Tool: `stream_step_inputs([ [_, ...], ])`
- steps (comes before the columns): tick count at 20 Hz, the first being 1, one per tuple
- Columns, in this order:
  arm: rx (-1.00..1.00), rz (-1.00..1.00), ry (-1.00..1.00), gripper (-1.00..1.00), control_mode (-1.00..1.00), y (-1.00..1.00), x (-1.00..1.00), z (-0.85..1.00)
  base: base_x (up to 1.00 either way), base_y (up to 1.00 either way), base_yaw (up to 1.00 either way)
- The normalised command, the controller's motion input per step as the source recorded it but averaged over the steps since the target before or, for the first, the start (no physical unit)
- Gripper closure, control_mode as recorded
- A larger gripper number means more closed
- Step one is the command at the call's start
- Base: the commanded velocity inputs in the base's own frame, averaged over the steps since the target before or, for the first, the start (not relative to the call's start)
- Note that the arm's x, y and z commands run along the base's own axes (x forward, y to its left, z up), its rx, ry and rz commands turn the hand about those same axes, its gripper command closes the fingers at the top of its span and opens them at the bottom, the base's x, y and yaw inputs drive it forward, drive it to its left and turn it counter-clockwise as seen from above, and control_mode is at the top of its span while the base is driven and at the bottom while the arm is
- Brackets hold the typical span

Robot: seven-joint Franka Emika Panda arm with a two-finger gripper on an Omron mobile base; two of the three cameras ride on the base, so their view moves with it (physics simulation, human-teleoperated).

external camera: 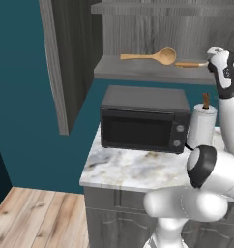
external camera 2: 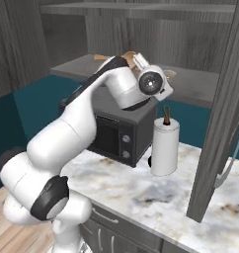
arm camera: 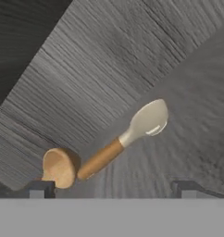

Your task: Organize the utensils by type. Pick up the wooden spoons from the counter and place them in the open cabinet. Then pick up the metallic utensils from the counter and place them in the open drawer.

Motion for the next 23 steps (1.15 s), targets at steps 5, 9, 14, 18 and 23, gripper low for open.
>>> stream_step_inputs([
  [5,-0.3,0.04,0.0,-1.0,-1.0,0.21,-1.0,0.0,0.0,0.0,0.0],
  [9,-0.34,0.0,0.01,-1.0,-1.0,0.51,-1.0,-0.05,0.0,0.0,0.0],
  [14,-0.46,0.0,0.13,-1.0,-1.0,0.92,-1.0,-0.61,0.0,0.0,0.0],
  [18,-0.51,0.0,0.21,-1.0,-1.0,1.0,-1.0,-0.96,0.0,0.0,0.0],
  [23,-0.39,0.0,0.3,-1.0,-1.0,1.0,-0.84,-1.0,0.0,0.0,0.0],
])
